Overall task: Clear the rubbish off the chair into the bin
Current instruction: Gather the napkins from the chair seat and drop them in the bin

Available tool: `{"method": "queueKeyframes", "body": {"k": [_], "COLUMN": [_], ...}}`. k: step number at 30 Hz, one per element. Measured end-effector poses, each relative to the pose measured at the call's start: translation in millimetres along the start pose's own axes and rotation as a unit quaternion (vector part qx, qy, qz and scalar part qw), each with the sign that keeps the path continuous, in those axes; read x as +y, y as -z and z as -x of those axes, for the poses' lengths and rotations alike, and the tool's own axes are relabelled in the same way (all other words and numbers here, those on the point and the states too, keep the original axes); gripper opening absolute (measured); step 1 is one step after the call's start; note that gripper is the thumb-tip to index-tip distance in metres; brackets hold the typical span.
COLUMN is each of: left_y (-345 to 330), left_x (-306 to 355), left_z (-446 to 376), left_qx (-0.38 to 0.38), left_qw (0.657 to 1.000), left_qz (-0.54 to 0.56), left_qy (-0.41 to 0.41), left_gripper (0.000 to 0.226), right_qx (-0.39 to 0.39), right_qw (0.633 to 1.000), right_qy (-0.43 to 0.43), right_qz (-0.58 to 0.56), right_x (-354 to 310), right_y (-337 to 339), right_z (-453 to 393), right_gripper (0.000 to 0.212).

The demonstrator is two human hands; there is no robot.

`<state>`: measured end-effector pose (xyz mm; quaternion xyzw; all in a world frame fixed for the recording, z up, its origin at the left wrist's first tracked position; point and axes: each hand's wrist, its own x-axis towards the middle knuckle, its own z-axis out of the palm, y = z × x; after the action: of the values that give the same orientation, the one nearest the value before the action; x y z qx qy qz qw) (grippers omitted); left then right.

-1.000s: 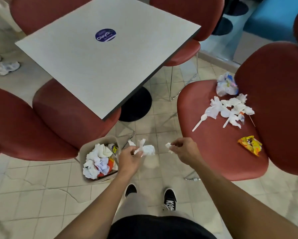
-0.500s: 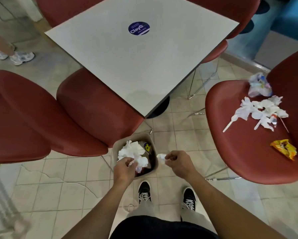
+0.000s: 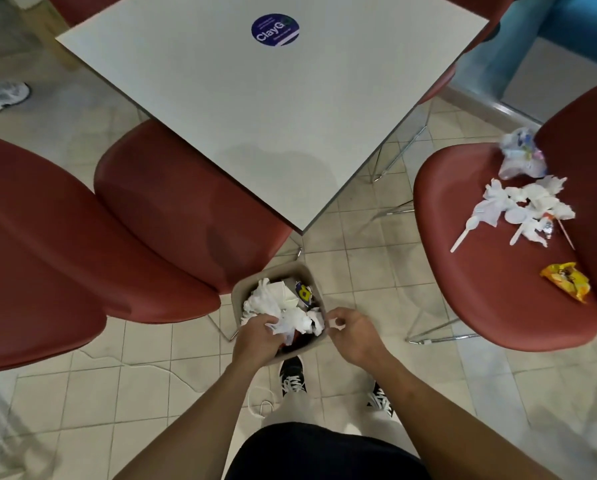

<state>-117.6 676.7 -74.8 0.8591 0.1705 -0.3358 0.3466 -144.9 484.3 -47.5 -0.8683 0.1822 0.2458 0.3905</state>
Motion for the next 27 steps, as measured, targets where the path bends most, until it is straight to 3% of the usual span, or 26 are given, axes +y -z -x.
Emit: {"method": "queueKeyframes", "body": {"k": [10, 27], "left_y": [-40.8, -161.2], "left_x": [47.0, 216.1], "left_z": [22.6, 75.5], "left_qx": [-0.018, -0.009], "left_qw": [0.998, 0.989], "left_qz": [-0.017, -0.035], "left_qy": [-0.054, -0.142], "left_gripper": [0.028, 0.029], "right_qx": [0.005, 0.07], "right_qw": [0.999, 0.993], "right_qy": [-0.028, -0.031], "right_qz": [-0.022, -0.088], "right_x": [45.1, 147.6], "right_y": [53.3, 208.0], "right_z": [15.6, 35.1], "right_gripper": [0.023, 0.03]}}
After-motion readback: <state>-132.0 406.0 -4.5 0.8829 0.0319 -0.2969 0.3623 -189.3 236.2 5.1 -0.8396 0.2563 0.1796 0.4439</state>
